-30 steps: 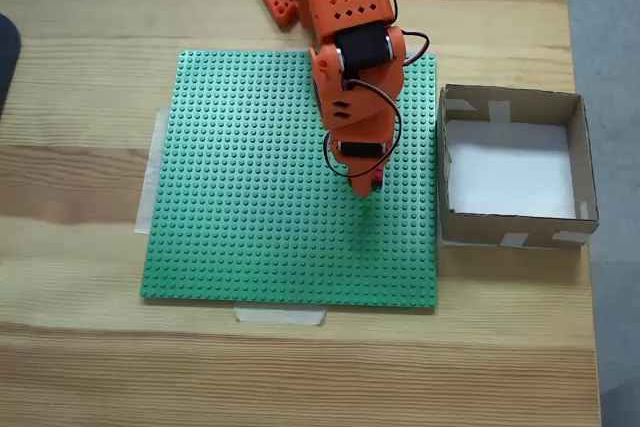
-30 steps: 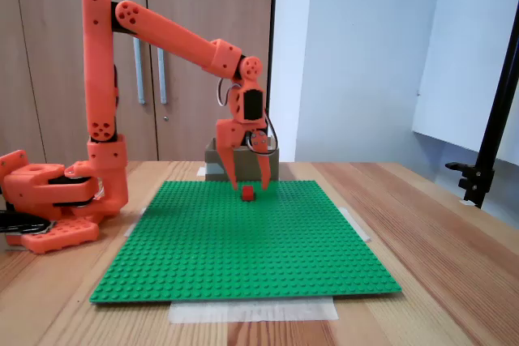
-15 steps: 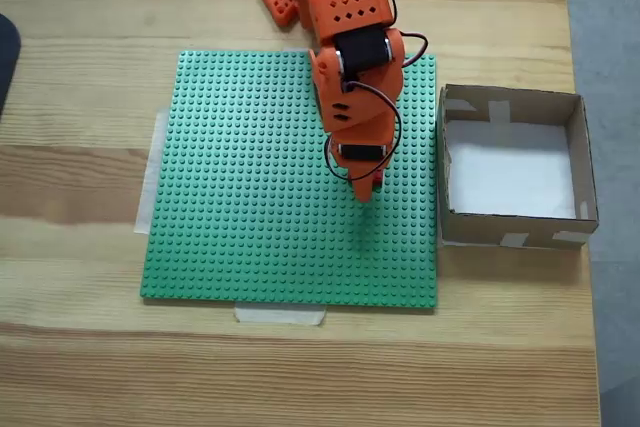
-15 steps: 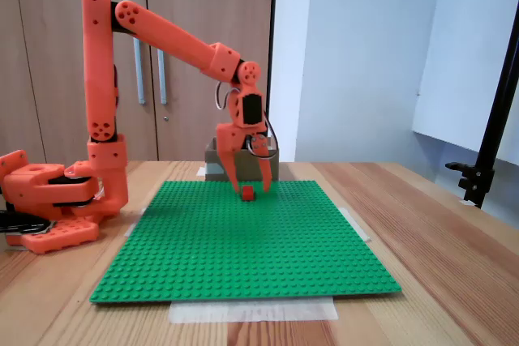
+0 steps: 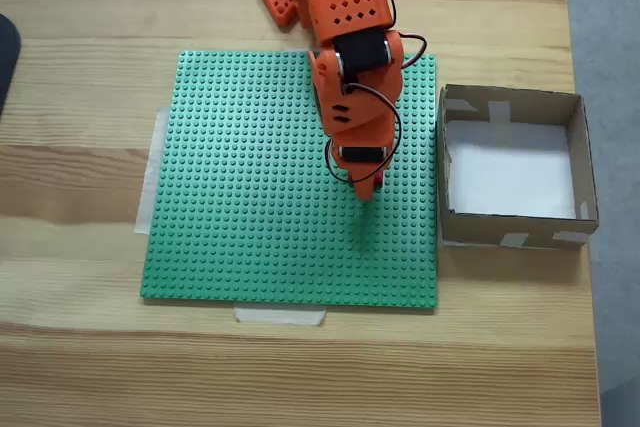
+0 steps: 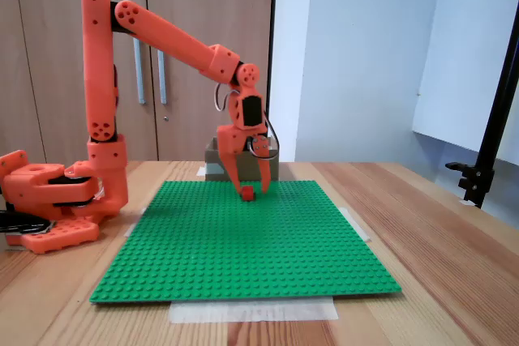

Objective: Pick the red lego block and put it in the box.

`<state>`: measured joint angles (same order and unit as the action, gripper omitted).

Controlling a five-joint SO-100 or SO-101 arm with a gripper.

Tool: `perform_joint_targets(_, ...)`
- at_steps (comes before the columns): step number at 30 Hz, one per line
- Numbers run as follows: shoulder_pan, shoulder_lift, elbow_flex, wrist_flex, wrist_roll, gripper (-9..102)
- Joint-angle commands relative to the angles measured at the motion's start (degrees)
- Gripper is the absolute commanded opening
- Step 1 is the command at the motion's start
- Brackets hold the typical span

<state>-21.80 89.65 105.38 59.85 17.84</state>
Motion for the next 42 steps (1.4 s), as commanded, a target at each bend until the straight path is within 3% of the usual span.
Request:
perform_joint_targets(1, 0.1, 0.4, 0.0, -0.6, -0.4, 21)
perform_joint_targets(25, 0.4, 2.8, 0.4, -2.4, -2.7, 6)
perform_joint_targets(42, -2.0, 9.1, -8.0, 4.4, -1.9, 4)
